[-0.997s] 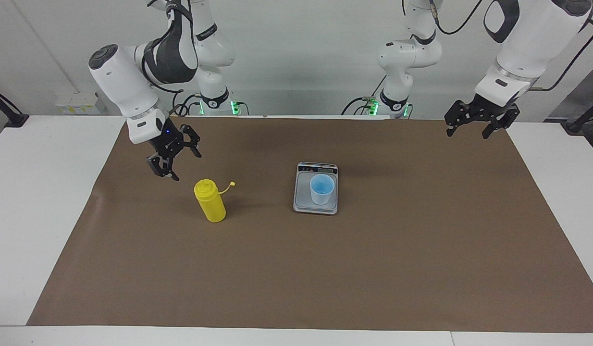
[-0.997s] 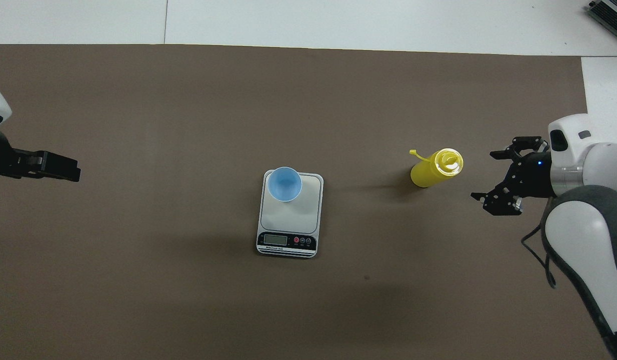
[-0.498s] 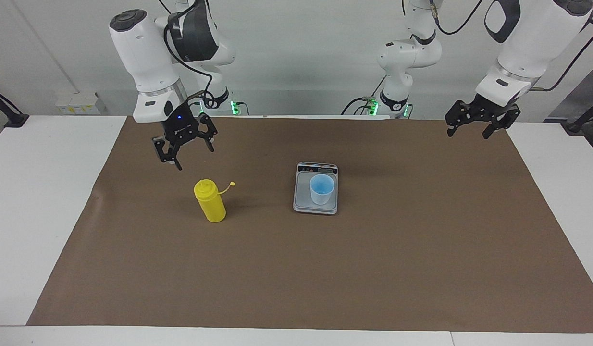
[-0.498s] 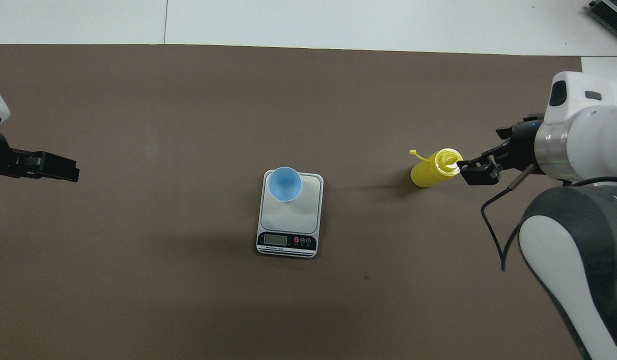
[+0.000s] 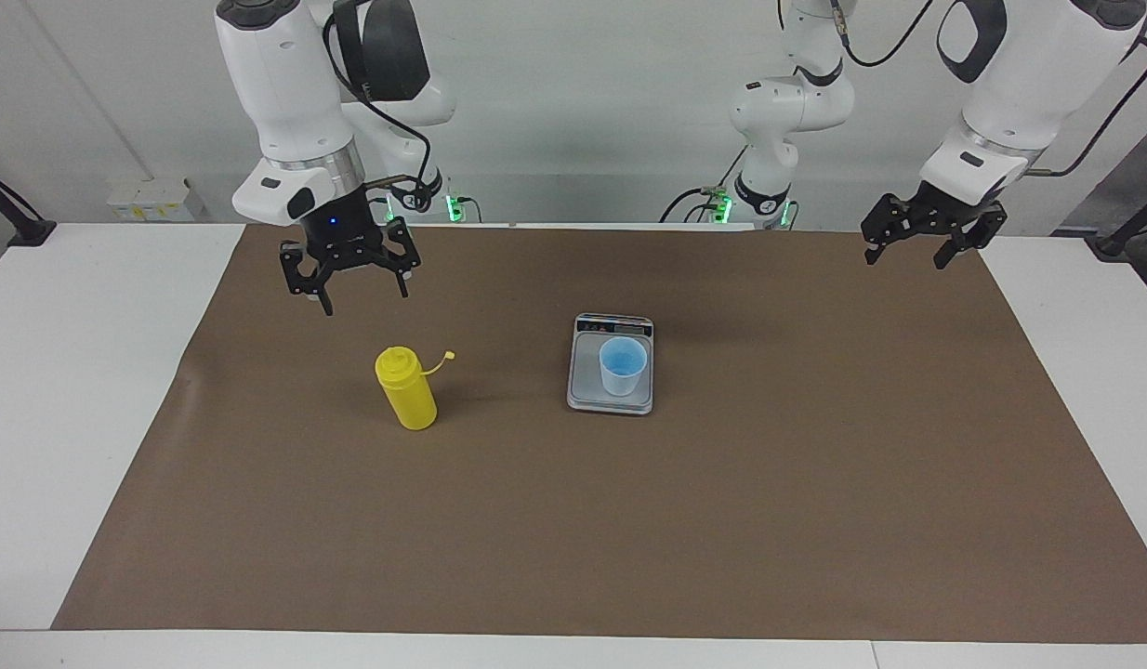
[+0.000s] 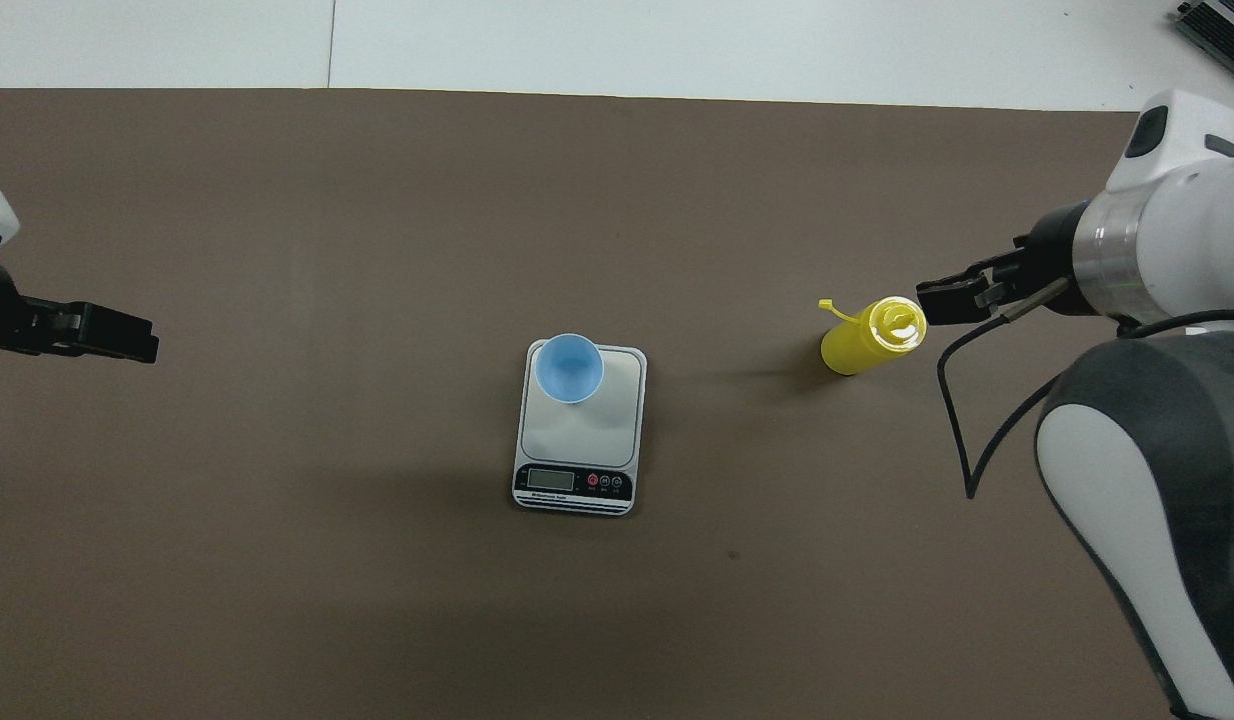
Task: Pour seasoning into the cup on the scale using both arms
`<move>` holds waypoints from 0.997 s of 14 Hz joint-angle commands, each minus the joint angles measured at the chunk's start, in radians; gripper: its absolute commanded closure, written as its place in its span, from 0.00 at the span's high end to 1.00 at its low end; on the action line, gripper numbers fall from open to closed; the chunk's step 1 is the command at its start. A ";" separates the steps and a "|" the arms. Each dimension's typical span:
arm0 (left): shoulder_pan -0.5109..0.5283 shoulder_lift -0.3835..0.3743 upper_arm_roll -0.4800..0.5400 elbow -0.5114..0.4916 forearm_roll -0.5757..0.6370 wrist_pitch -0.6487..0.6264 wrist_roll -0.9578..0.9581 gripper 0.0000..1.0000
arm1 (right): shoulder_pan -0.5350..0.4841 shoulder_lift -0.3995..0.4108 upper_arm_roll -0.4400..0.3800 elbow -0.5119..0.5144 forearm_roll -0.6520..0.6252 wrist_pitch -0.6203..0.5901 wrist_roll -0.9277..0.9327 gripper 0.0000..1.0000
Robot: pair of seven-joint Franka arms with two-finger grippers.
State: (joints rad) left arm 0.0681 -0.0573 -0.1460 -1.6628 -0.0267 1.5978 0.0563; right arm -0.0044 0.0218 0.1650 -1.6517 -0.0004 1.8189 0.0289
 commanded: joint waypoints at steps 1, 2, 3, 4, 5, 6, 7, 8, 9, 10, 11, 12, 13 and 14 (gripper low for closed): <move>-0.010 -0.021 0.011 -0.025 -0.009 0.014 0.008 1.00 | -0.002 0.011 0.005 0.018 -0.010 -0.074 0.186 1.00; -0.005 -0.021 0.011 -0.025 -0.009 0.016 0.008 1.00 | -0.003 0.001 0.005 0.003 -0.010 -0.102 0.183 1.00; -0.002 -0.021 0.013 -0.025 -0.009 0.013 0.010 1.00 | -0.011 -0.003 0.007 -0.003 -0.010 -0.113 0.178 1.00; -0.001 -0.021 0.013 -0.025 -0.009 0.013 0.008 1.00 | -0.014 -0.008 0.005 -0.005 -0.010 -0.125 0.177 1.00; -0.002 -0.021 0.013 -0.025 -0.007 0.013 0.008 1.00 | -0.014 -0.008 0.005 -0.005 -0.010 -0.148 0.177 1.00; -0.002 -0.021 0.013 -0.025 -0.007 0.014 0.010 1.00 | -0.014 -0.016 0.005 -0.005 -0.010 -0.171 0.178 1.00; -0.004 -0.021 0.013 -0.025 -0.007 0.013 0.008 1.00 | -0.013 -0.019 0.005 -0.005 -0.010 -0.174 0.180 1.00; -0.004 -0.021 0.013 -0.025 -0.007 0.013 0.008 1.00 | -0.016 -0.019 0.004 -0.003 -0.009 -0.174 0.180 1.00; -0.004 -0.021 0.013 -0.025 -0.007 0.013 0.010 1.00 | -0.022 -0.017 0.002 0.000 -0.009 -0.176 0.177 1.00; -0.002 -0.021 0.013 -0.025 -0.007 0.013 0.008 1.00 | -0.026 -0.016 0.002 0.003 -0.007 -0.174 0.178 1.00; -0.002 -0.021 0.013 -0.025 -0.007 0.013 0.008 1.00 | -0.029 -0.011 0.002 0.006 0.000 -0.168 0.178 1.00; -0.002 -0.021 0.013 -0.025 -0.007 0.013 0.008 1.00 | -0.029 -0.008 0.002 0.012 0.026 -0.161 0.180 1.00; -0.002 -0.021 0.013 -0.025 -0.007 0.013 0.010 1.00 | -0.031 -0.006 0.001 0.015 0.025 -0.162 0.180 1.00; -0.004 -0.021 0.013 -0.025 -0.007 0.013 0.010 1.00 | -0.031 -0.008 -0.001 0.015 0.023 -0.162 0.178 1.00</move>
State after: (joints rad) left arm 0.0694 -0.0573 -0.1416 -1.6628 -0.0267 1.5977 0.0563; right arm -0.0232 0.0171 0.1597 -1.6450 0.0080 1.6560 0.1878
